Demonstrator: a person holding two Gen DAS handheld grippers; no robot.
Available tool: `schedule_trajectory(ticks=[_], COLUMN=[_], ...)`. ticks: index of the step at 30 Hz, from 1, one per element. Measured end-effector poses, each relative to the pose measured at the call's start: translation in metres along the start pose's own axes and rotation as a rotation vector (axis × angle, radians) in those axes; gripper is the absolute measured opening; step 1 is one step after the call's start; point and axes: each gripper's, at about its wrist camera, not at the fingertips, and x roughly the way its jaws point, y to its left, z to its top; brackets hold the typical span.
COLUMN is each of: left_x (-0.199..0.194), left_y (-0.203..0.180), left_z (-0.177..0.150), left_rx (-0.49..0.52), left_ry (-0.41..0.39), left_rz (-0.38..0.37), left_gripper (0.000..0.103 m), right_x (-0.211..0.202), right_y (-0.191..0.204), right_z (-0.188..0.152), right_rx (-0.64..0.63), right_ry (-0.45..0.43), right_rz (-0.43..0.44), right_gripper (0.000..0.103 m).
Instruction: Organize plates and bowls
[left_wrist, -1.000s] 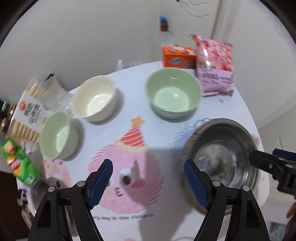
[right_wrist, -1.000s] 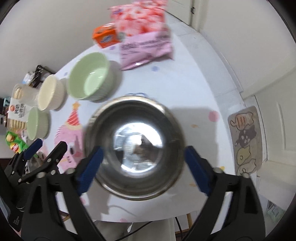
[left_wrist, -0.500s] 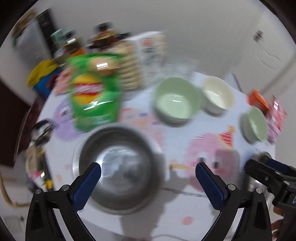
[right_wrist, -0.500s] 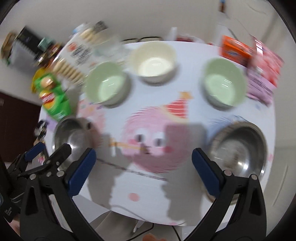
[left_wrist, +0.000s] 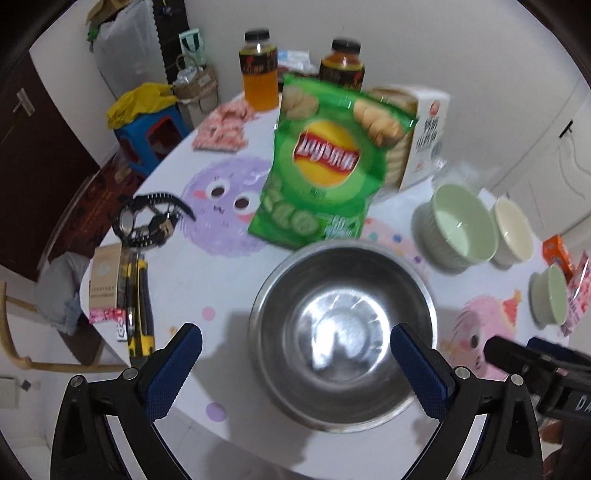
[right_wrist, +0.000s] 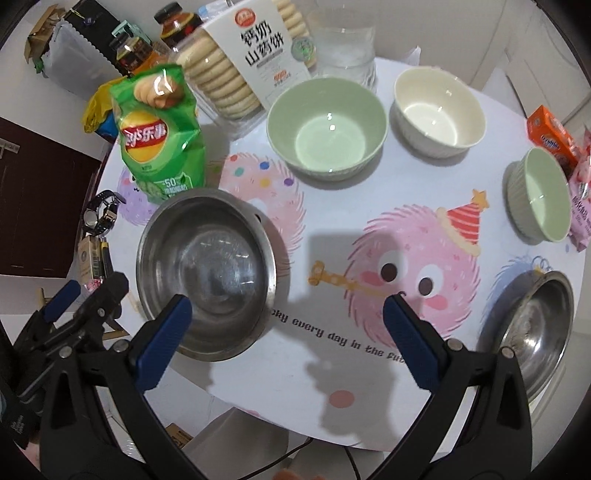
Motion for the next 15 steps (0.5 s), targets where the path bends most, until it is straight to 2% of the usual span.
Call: schedule_trajectory(ticks=[3, 8, 15], left_x=[0.013, 0.04, 0.066], left_y=[0.005, 0.007, 0.011], left_z=[-0.005, -0.009, -0.008], left_rx=[-0.002, 0.034, 0.055], left_ry=[0.034, 0.083, 0.119], left_rz=[-0.055, 0.016, 0.007], left_gripper=[0.103, 0.103, 0.103], right_x=[0.013, 0.04, 0.066], right_y=[0.002, 0.002, 0.003], right_z=[0.002, 0.008, 0.015], right_rx=[-0.012, 0.006, 0.017], right_ry=[0.011, 0.063, 0.107], right_rz=[-0.003, 0.008, -0.004], right_gripper=[0.103, 0.103, 0.103])
